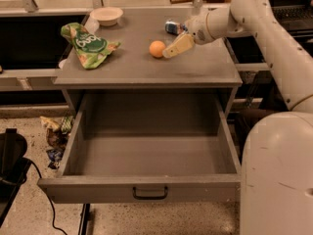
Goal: Place orange into top drawer
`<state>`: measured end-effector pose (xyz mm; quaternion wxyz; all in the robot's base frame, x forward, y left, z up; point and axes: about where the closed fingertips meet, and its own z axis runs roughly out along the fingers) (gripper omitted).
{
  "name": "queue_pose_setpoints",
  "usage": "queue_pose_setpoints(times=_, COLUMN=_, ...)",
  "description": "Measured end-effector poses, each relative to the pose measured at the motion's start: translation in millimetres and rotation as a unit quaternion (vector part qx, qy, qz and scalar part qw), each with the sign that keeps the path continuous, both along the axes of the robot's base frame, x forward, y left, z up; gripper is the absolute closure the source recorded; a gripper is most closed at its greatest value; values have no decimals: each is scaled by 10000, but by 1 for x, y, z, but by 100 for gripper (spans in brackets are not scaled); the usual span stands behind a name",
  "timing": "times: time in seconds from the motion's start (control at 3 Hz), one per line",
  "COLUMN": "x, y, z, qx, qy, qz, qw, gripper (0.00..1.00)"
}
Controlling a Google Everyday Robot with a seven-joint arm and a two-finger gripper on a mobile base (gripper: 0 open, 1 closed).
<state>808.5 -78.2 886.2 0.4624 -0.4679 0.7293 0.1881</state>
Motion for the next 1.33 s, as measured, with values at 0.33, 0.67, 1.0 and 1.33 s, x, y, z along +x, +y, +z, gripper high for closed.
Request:
queue_pose_setpoints(times=0.33, x=13, y=26, z=1, qx=243, qy=-53, qz=61, qw=9997, gripper=0)
queue_pose_setpoints(times=0.67, x=16, y=47, z=-1, qx=351, qy=-41, qz=165, qw=9992, gripper=0)
queue_pose_setpoints(times=1.0, x=13, y=61, z=-8, qx=394, qy=77, qz=228, qw=9989, gripper=0)
queue_pose_setpoints(times=1.33, x=7, y=67, z=-25, qx=416, qy=374, qz=239, qw=9981, gripper=0)
